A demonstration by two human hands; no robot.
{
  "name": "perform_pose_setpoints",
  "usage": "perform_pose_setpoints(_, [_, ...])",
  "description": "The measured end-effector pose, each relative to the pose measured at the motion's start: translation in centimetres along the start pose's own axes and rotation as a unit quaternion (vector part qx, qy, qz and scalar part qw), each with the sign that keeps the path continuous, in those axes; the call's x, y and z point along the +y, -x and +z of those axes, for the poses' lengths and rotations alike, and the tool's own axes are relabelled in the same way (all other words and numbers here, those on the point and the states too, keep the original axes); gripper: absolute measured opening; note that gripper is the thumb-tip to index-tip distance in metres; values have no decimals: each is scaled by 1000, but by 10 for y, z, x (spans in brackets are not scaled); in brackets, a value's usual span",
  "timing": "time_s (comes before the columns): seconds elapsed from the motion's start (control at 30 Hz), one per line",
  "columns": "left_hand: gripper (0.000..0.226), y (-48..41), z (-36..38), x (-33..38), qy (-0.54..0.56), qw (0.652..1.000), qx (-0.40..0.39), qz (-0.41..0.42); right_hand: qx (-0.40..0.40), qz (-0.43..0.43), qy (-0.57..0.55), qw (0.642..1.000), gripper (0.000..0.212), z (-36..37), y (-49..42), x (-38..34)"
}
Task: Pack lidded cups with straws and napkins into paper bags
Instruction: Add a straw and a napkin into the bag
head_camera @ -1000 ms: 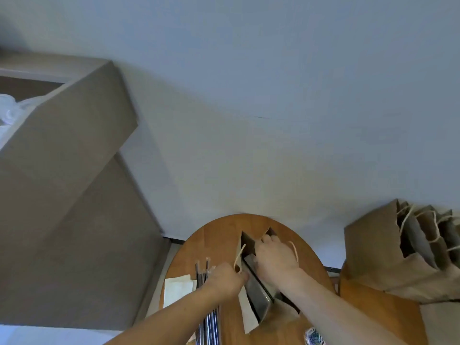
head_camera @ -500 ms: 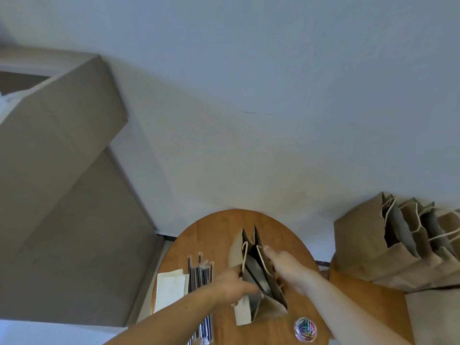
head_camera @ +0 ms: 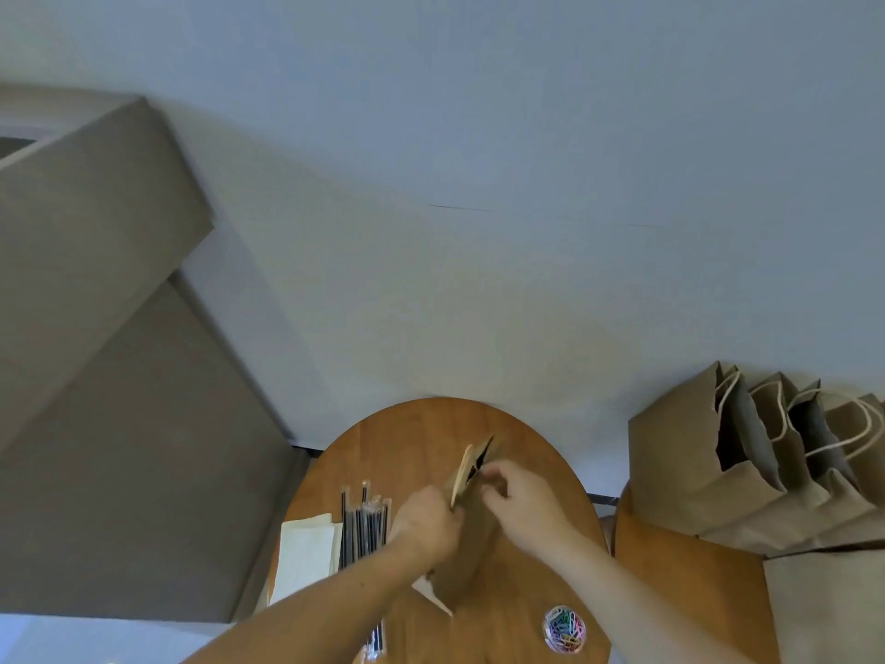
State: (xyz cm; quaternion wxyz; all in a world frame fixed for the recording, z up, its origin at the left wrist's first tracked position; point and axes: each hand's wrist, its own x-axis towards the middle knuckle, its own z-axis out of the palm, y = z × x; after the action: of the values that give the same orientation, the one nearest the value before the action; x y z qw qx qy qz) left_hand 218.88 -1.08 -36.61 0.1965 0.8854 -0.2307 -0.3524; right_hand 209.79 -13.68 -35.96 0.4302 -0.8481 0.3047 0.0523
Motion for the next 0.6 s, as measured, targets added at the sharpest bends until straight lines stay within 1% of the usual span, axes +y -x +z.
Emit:
perform_pose_setpoints(0.07, [30,-8,-10,0,-34,999,-2,20,95,-76,122,985,43,-12,-1,10])
perform_pose_setpoints(0.1, [32,-13,-15,0,-45,998,-12,35,117,-111,167,973,49,-15,-2,16])
perform_pose_setpoints(0.17, [34,-21,-23,-1,-86,993,-44,72,106,-159,258,947,51,-20,-6,26])
perform_pose_setpoints(0.2, [36,-25,-26,0,-117,987,-56,93,88,-169,291,938,45,-21,-8,30])
perform_pose_setpoints(0.27, [39,-31,-32,3,-150,979,-56,129,60,-158,325,931,27,-20,-12,36])
perform_pose_setpoints(0.33, [39,-36,-34,3,-139,979,-27,146,74,-134,316,936,23,-21,-15,39])
perform_pose_setpoints(0.43, [38,-37,-28,2,-132,981,35,140,97,-126,281,947,21,-20,-19,45])
perform_pose_setpoints(0.53, [39,-35,-20,1,-156,976,68,134,74,-132,251,956,18,-19,-20,50])
perform_pose_setpoints(0.6, [42,-34,-18,1,-165,974,81,130,54,-137,202,968,12,-22,-19,54])
